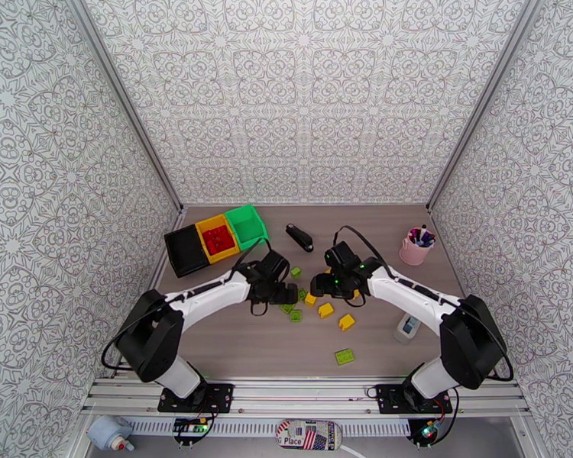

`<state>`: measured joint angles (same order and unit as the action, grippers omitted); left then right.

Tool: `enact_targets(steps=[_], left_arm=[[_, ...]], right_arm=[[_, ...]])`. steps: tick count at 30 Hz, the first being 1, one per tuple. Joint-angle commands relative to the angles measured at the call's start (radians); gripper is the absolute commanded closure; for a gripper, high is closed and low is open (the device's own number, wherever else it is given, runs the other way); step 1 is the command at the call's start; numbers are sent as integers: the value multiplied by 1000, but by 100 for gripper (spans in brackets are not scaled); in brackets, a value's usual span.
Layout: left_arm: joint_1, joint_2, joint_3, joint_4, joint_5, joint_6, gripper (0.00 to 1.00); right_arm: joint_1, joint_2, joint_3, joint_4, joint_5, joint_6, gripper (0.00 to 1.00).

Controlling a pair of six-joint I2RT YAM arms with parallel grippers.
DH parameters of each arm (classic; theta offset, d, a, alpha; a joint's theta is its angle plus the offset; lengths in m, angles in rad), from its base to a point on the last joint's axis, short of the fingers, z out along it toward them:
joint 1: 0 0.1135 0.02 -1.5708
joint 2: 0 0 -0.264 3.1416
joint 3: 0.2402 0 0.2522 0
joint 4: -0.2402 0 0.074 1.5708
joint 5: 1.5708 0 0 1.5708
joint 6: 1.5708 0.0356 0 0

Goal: Sort the legos into containers by color

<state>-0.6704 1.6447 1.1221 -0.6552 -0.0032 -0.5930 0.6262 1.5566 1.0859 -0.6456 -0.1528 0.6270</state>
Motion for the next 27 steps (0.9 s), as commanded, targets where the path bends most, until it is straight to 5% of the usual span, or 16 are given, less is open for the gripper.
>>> enact_targets(steps=[1, 13, 27], left_arm=[[19, 63, 113, -75, -58, 132, 5], [59, 348, 416, -141, -1, 415, 21], [70, 517, 592, -242, 15, 509, 36]], right_arm=[[-13, -33, -12, -15, 1, -22, 27], [-40, -114, -64, -34, 6, -18, 26], [-57, -155, -96, -53, 12, -21, 26]])
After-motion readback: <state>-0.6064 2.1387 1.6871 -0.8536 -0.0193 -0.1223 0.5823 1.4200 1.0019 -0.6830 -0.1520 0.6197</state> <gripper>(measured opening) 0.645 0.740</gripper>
